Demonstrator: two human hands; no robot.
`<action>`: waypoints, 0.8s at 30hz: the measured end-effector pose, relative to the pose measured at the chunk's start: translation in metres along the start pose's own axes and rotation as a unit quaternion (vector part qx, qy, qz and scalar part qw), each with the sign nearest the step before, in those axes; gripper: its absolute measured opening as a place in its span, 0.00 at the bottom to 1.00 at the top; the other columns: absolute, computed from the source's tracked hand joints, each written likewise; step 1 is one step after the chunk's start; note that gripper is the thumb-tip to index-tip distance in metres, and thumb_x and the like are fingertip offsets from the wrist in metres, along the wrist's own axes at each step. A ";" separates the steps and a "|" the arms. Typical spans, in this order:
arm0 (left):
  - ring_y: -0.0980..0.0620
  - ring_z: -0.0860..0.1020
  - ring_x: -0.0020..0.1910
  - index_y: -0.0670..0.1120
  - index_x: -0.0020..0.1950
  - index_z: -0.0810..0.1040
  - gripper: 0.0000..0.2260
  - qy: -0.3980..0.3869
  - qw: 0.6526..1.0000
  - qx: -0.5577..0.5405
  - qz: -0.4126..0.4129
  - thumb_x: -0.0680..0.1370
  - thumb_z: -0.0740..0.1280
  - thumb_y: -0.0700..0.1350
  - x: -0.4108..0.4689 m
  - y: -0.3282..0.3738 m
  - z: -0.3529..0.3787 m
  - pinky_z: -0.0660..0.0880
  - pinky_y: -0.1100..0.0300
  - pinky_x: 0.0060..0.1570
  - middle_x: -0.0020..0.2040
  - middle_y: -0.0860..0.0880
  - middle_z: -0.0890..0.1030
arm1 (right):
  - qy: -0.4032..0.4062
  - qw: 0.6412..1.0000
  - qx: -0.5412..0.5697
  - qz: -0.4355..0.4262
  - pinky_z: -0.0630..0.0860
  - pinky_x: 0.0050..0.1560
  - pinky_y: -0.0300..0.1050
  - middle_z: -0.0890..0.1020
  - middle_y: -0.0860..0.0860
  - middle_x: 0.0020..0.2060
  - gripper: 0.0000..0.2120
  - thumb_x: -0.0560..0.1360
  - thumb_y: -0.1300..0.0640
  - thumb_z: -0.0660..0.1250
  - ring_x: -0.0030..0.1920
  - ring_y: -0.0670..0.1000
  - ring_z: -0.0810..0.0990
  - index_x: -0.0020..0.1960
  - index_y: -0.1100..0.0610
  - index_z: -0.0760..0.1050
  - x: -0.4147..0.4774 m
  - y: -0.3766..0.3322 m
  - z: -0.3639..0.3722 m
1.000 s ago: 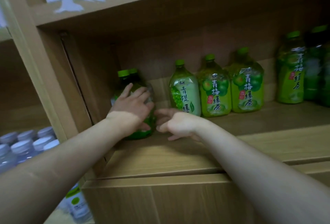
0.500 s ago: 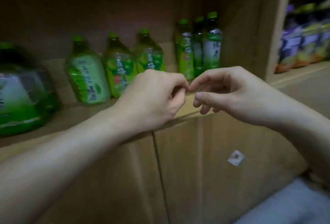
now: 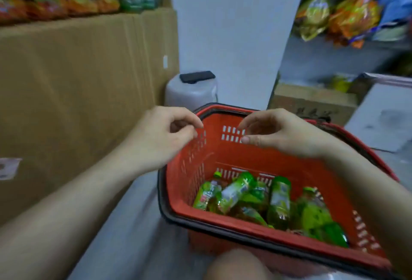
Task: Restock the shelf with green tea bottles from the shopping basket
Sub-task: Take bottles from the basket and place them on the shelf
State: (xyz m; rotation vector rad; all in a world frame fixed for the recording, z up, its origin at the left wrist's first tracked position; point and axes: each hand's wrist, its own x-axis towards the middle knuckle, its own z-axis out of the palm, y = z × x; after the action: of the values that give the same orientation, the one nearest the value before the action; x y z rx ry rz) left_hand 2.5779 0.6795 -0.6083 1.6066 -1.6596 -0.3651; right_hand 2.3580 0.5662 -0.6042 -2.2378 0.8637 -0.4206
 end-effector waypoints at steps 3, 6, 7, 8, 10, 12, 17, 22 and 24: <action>0.61 0.80 0.37 0.56 0.40 0.81 0.06 -0.078 0.997 0.023 -0.002 0.71 0.68 0.44 0.021 0.000 0.061 0.74 0.64 0.41 0.37 0.55 0.83 | -0.025 0.997 -0.019 0.075 0.77 0.59 0.46 0.83 0.53 0.48 0.15 0.71 0.51 0.74 0.52 0.48 0.81 0.56 0.51 0.78 -0.008 0.065 0.008; 0.62 0.77 0.37 0.55 0.42 0.82 0.07 -0.141 0.988 0.060 -0.007 0.72 0.68 0.43 0.044 0.001 0.109 0.70 0.68 0.40 0.35 0.59 0.80 | -0.060 0.988 -0.037 0.140 0.73 0.63 0.46 0.80 0.47 0.54 0.22 0.72 0.48 0.71 0.58 0.48 0.78 0.64 0.52 0.74 -0.014 0.104 0.014; 0.62 0.76 0.37 0.54 0.43 0.82 0.07 -0.157 0.985 0.066 -0.014 0.72 0.68 0.42 0.053 0.002 0.123 0.69 0.68 0.40 0.35 0.59 0.80 | -0.065 0.984 -0.037 0.159 0.73 0.63 0.44 0.78 0.47 0.55 0.23 0.73 0.47 0.71 0.60 0.48 0.77 0.65 0.52 0.73 -0.016 0.113 0.012; 0.60 0.77 0.39 0.53 0.45 0.83 0.07 -0.172 0.982 0.070 -0.025 0.73 0.68 0.42 0.064 0.001 0.138 0.69 0.67 0.42 0.36 0.59 0.80 | -0.063 0.982 -0.036 0.176 0.72 0.63 0.44 0.77 0.47 0.57 0.25 0.73 0.46 0.70 0.61 0.48 0.76 0.67 0.51 0.72 -0.018 0.121 0.009; 0.56 0.78 0.45 0.50 0.50 0.83 0.08 -0.211 0.973 0.077 -0.044 0.73 0.68 0.42 0.082 0.000 0.168 0.70 0.66 0.46 0.42 0.54 0.81 | -0.057 0.977 -0.036 0.201 0.72 0.64 0.47 0.77 0.50 0.60 0.27 0.72 0.43 0.70 0.62 0.50 0.75 0.68 0.48 0.70 -0.025 0.133 -0.005; 0.54 0.79 0.49 0.49 0.54 0.82 0.09 -0.283 0.952 0.116 -0.035 0.74 0.68 0.43 0.093 -0.003 0.197 0.71 0.64 0.49 0.49 0.51 0.82 | -0.092 0.969 -0.069 0.220 0.72 0.64 0.46 0.76 0.49 0.61 0.29 0.71 0.39 0.69 0.62 0.49 0.75 0.69 0.46 0.68 -0.038 0.137 -0.021; 0.45 0.76 0.60 0.45 0.71 0.66 0.27 -0.442 0.851 0.283 -0.004 0.75 0.68 0.51 0.090 -0.034 0.259 0.72 0.57 0.51 0.65 0.44 0.75 | -0.334 0.867 -0.174 0.326 0.63 0.70 0.48 0.64 0.49 0.75 0.45 0.67 0.36 0.71 0.73 0.53 0.65 0.77 0.44 0.53 -0.084 0.164 -0.019; 0.41 0.79 0.55 0.41 0.77 0.38 0.49 -0.499 0.790 0.332 -0.131 0.73 0.72 0.53 0.080 -0.091 0.284 0.77 0.52 0.51 0.67 0.37 0.73 | -0.480 0.771 -0.225 0.353 0.62 0.72 0.56 0.58 0.53 0.77 0.48 0.67 0.40 0.73 0.75 0.59 0.60 0.78 0.46 0.49 -0.080 0.185 0.006; 0.38 0.74 0.63 0.42 0.75 0.32 0.54 -0.483 0.792 0.341 -0.150 0.71 0.73 0.53 0.070 -0.107 0.290 0.72 0.50 0.61 0.69 0.36 0.71 | -0.485 0.773 -0.218 0.346 0.67 0.69 0.56 0.60 0.54 0.76 0.49 0.65 0.44 0.77 0.73 0.60 0.65 0.77 0.46 0.52 -0.078 0.193 0.008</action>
State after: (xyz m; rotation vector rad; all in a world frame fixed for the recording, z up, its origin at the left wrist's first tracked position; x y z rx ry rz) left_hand 2.4609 0.5076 -0.8477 2.4838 -2.4728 -0.9549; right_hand 2.2169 0.5195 -0.7498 -1.8751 1.1236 1.2894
